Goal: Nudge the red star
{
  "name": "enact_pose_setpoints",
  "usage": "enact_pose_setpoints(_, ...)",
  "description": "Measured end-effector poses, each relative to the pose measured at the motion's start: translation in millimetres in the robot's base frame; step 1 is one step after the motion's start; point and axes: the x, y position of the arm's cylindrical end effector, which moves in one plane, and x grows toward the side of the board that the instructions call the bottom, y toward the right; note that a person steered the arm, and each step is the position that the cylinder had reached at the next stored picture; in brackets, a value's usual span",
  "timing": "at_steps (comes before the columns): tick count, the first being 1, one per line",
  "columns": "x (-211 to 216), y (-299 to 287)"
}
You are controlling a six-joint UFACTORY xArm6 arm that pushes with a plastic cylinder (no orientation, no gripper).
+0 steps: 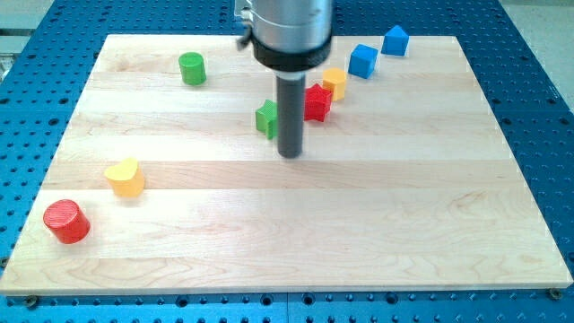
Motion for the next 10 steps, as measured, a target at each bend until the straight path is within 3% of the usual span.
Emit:
enact_pose_setpoints(1,-41,62)
enact_pose_setpoints(2,-84,63)
enact_pose_setpoints(6,-79,41)
enact_pose_setpoints(7,-7,32)
enact_pose_setpoints(8,-1,-84)
enact_pose_setpoints(9,-36,-160)
enact_pose_setpoints(10,-111,-202)
